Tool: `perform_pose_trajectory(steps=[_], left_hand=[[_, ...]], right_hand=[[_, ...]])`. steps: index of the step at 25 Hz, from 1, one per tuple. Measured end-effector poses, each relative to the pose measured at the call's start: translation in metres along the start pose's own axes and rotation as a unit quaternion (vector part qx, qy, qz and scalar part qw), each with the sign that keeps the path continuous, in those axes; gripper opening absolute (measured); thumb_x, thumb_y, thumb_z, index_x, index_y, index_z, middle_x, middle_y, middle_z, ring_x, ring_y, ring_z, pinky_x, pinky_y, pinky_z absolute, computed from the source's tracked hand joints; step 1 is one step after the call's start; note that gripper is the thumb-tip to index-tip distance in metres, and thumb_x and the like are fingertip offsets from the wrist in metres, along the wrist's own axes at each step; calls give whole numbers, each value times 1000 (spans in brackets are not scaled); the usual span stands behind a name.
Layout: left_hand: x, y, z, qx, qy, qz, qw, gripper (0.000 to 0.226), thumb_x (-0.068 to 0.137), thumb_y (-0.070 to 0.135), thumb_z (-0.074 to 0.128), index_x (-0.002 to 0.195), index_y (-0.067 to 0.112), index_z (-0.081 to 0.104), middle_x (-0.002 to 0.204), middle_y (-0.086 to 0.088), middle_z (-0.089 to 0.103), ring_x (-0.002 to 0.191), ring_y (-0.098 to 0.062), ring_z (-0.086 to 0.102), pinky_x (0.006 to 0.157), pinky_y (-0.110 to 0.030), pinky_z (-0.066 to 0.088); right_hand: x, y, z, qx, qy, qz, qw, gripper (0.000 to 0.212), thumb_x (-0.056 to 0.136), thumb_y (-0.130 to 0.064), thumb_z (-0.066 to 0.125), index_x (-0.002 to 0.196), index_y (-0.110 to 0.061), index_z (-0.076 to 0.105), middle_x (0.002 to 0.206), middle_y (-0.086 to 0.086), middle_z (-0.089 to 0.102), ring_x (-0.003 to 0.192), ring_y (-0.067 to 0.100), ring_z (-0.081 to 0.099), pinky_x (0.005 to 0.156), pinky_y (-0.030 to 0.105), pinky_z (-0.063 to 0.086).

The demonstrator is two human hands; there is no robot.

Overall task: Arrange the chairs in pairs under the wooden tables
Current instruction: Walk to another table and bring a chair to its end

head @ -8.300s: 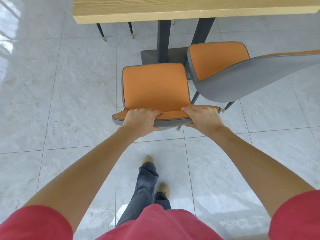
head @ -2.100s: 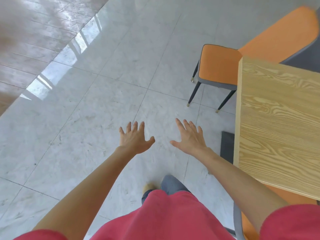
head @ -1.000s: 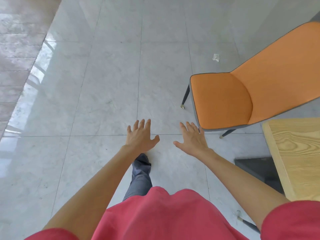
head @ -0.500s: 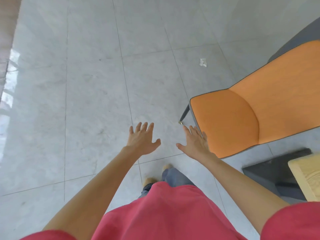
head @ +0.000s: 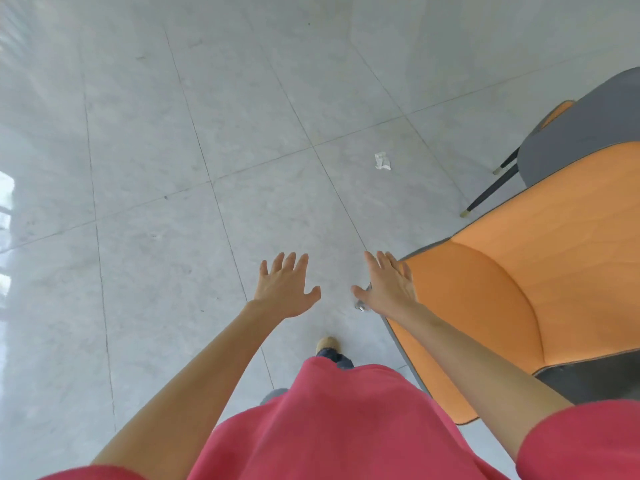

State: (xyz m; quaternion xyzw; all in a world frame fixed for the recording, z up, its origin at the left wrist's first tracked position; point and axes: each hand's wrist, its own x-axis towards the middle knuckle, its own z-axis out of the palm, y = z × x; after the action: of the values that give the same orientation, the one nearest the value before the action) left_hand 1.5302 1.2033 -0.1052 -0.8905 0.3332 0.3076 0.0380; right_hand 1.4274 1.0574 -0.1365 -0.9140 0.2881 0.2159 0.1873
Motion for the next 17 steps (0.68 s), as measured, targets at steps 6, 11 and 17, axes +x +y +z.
perform_pose_trajectory(steps=[6,11,17], left_hand=[[89,16,-57,31,-26,57,998,71,96,46,38,152,16,7,162,-7,8,150,-27,3,121,-48,5],[169,27,-109,63,-35,120,990,70,95,44,38,152,15,8,161,-7,8,150,-26,2,121,-47,4],[275,36,-190,132,-50,216,966,72,96,43,38,152,15,4,161,-7,6,150,-26,1,121,-47,3]], right_hand=[[68,16,-44,28,6,58,998,73,94,-44,45,150,-15,8,159,9,9,147,24,2,119,45,4],[122,19,-70,63,14,117,991,72,94,-42,47,150,-15,9,158,10,9,146,25,3,119,45,4],[207,7,-119,110,30,206,972,73,94,-43,47,150,-15,10,158,10,10,146,25,4,118,46,5]])
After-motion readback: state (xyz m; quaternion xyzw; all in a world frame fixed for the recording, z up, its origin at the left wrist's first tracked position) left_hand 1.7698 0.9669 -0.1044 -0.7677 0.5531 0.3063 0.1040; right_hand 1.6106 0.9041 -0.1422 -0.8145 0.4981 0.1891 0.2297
